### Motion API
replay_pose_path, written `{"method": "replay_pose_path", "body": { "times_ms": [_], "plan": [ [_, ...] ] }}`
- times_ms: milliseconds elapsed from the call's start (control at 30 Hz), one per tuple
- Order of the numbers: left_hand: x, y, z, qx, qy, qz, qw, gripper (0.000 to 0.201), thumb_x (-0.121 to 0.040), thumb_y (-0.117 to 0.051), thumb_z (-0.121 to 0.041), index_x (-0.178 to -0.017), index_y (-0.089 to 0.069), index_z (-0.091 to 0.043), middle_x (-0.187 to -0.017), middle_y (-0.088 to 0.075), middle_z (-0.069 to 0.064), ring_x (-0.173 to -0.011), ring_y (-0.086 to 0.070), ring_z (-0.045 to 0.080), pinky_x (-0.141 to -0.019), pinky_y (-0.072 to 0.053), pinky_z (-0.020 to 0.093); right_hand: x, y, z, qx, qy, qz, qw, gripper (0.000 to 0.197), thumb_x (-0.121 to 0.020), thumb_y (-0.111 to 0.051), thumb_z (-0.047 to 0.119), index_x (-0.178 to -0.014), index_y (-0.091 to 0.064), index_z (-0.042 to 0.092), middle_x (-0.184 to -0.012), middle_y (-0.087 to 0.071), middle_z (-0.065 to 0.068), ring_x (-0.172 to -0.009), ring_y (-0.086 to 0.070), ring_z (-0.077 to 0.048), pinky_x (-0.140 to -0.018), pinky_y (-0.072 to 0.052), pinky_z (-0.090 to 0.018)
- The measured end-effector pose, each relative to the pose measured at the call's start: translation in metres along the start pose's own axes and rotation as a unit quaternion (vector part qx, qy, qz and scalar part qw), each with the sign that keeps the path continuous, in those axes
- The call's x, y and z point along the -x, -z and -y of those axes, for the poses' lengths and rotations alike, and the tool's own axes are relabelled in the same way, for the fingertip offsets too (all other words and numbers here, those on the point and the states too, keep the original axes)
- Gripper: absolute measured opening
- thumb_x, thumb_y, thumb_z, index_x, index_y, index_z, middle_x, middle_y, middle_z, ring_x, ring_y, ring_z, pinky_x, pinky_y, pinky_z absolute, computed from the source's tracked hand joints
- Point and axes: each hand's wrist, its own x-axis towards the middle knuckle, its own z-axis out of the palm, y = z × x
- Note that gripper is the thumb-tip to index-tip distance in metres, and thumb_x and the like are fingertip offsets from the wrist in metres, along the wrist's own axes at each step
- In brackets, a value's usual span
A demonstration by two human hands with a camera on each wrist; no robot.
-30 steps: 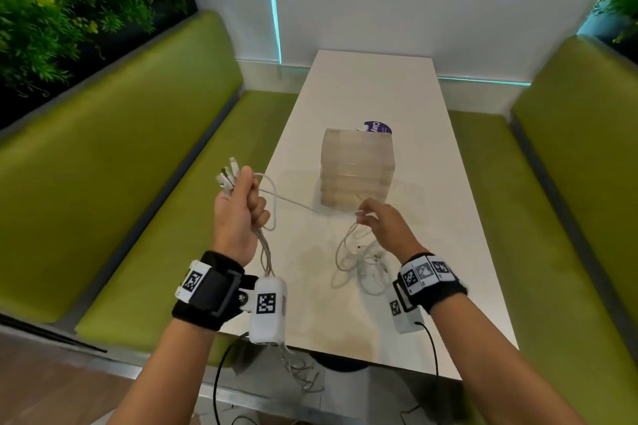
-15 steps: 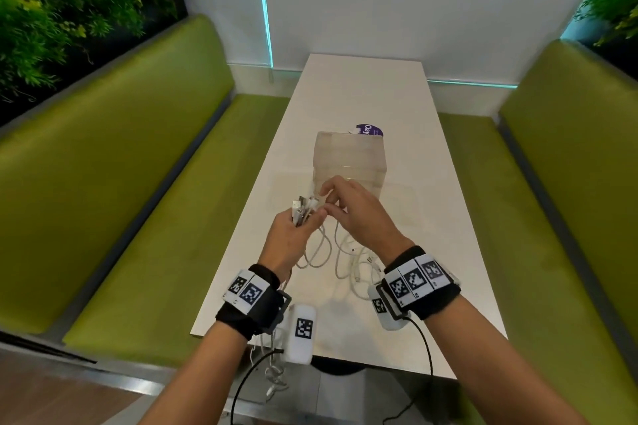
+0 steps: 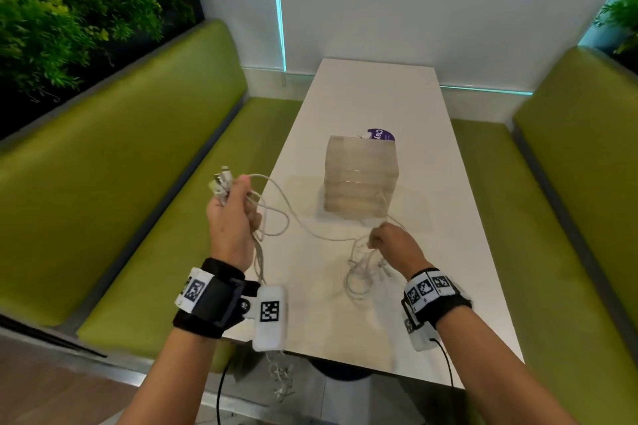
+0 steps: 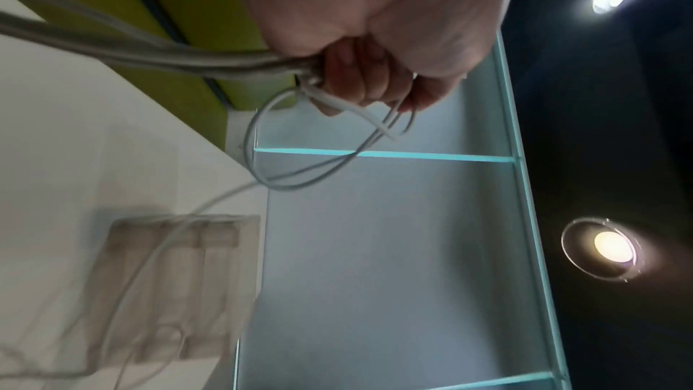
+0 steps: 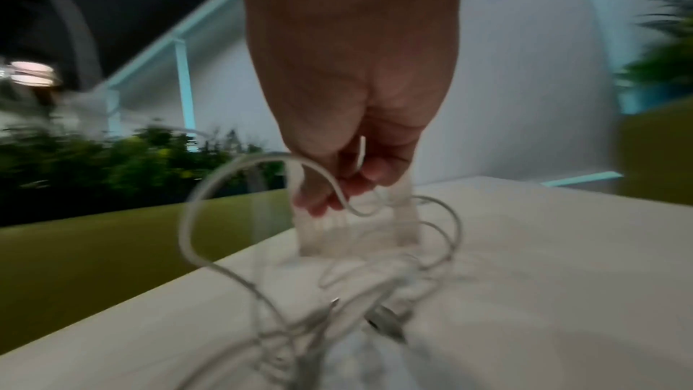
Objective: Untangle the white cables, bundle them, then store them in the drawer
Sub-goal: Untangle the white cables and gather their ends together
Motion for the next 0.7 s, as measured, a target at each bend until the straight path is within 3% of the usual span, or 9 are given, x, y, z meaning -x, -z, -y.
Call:
{"method": "replay_pose_path", "body": {
  "times_ms": [67,167,267,300,367,433,533,600,700],
  "plan": [
    [-0.007,0.009,0.001,-0.019,0.0,0.01,1.0,0.033,-0.096,-0.053,-0.018,-0.065,-0.043,-0.021,-0.045,-0.03,-0.012,-0.039,-0.02,0.006,-0.037,-0.017,0.021,0.002,0.003,-0.007,-0.066,-0.01,-0.022,0.998,0.014,-0.091,-0.056,0.012,-0.088,-0.069,0.007,-0.093,-0.066,-0.008,-0.091,-0.062,-0.028,-0.074,-0.043,-0.032],
    [-0.004,0.009,0.014,-0.072,0.009,0.066,0.995,0.031,-0.096,-0.053,-0.017,-0.066,-0.046,-0.019,-0.046,-0.027,-0.012,-0.04,-0.017,0.006,-0.037,-0.016,0.02,0.008,0.007,0.009,-0.13,0.006,-0.045,0.99,0.01,-0.092,-0.057,0.019,-0.098,-0.065,0.016,-0.095,-0.067,-0.002,-0.082,-0.062,-0.024,-0.069,-0.044,-0.03],
    [0.004,-0.005,0.021,-0.081,0.027,0.108,0.99,0.031,-0.097,-0.052,-0.016,-0.066,-0.046,-0.017,-0.045,-0.026,-0.012,-0.039,-0.017,0.005,-0.037,-0.017,0.019,0.013,0.007,0.037,-0.148,0.06,0.012,0.987,0.043,-0.088,-0.064,0.023,-0.129,-0.051,0.026,-0.122,-0.054,0.01,-0.104,-0.051,-0.015,-0.089,-0.042,-0.029],
    [0.006,-0.009,0.021,-0.078,0.028,0.117,0.99,0.03,-0.097,-0.052,-0.016,-0.067,-0.047,-0.016,-0.045,-0.026,-0.012,-0.039,-0.017,0.005,-0.037,-0.016,0.02,0.013,0.005,0.046,-0.143,0.079,0.042,0.986,0.046,-0.088,-0.065,0.024,-0.132,-0.05,0.027,-0.126,-0.051,0.012,-0.11,-0.045,-0.013,-0.094,-0.038,-0.028],
    [0.007,-0.013,0.021,-0.086,0.021,0.12,0.989,0.028,-0.096,-0.052,-0.016,-0.068,-0.05,-0.015,-0.045,-0.026,-0.012,-0.039,-0.017,0.006,-0.038,-0.015,0.021,0.012,0.002,0.06,-0.12,0.131,0.069,0.982,0.028,-0.089,-0.064,0.025,-0.117,-0.065,0.022,-0.129,-0.056,0.009,-0.114,-0.042,-0.012,-0.094,-0.032,-0.023],
    [0.006,-0.012,0.023,-0.129,0.004,0.114,0.985,0.027,-0.096,-0.053,-0.018,-0.07,-0.054,-0.014,-0.046,-0.027,-0.011,-0.04,-0.019,0.007,-0.039,-0.016,0.022,0.013,0.001,0.066,-0.16,0.151,0.05,0.974,0.017,-0.091,-0.061,0.024,-0.096,-0.074,0.014,-0.112,-0.069,0.004,-0.105,-0.056,-0.012,-0.085,-0.036,-0.016],
    [0.003,-0.005,0.032,-0.256,-0.02,0.115,0.96,0.023,-0.095,-0.057,-0.024,-0.074,-0.062,-0.015,-0.044,-0.035,-0.013,-0.04,-0.026,0.006,-0.043,-0.023,0.024,0.018,0.012,0.071,-0.263,0.142,0.001,0.954,0.016,-0.092,-0.059,0.015,-0.086,-0.073,0.01,-0.082,-0.068,0.015,-0.081,-0.059,0.005,-0.079,-0.041,-0.01],
    [0.004,-0.002,0.041,-0.326,-0.024,0.137,0.935,0.024,-0.093,-0.06,-0.027,-0.071,-0.061,-0.018,-0.04,-0.039,-0.014,-0.04,-0.03,0.003,-0.047,-0.026,0.028,0.021,0.023,0.076,-0.297,0.164,0.0,0.941,0.016,-0.092,-0.058,0.01,-0.085,-0.072,0.008,-0.079,-0.067,0.013,-0.079,-0.06,0.006,-0.083,-0.045,-0.014],
    [0.009,0.0,0.053,-0.355,-0.009,0.183,0.917,0.032,-0.091,-0.062,-0.033,-0.063,-0.052,-0.022,-0.045,-0.031,-0.013,-0.044,-0.026,0.007,-0.049,-0.024,0.03,0.023,0.039,0.086,-0.309,0.181,-0.002,0.934,0.016,-0.092,-0.056,0.009,-0.086,-0.071,0.008,-0.074,-0.066,0.005,-0.074,-0.059,0.0,-0.078,-0.047,-0.018]
  ]
}}
